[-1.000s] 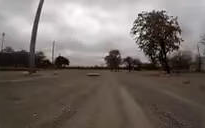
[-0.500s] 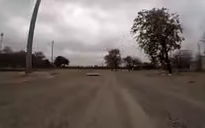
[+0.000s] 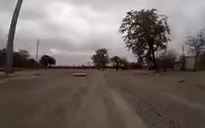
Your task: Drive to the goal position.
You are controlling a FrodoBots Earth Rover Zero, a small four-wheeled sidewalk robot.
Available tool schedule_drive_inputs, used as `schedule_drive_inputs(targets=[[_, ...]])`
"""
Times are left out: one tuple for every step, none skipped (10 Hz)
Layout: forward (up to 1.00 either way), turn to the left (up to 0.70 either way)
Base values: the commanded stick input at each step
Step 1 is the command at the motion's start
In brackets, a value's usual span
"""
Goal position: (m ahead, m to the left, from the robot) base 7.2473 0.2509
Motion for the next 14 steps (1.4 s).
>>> schedule_drive_inputs(targets=[[0.7, -0.01], [0.7, -0.11], [0.7, -0.31], [0.7, -0.15], [0.7, -0.01], [0.7, -0.01], [0.7, -0.01], [0.7, -0.01], [0.7, -0.01], [0.7, -0.01], [0.7, -0.01], [0.7, -0.01], [0.7, -0.01], [0.7, -0.01]])
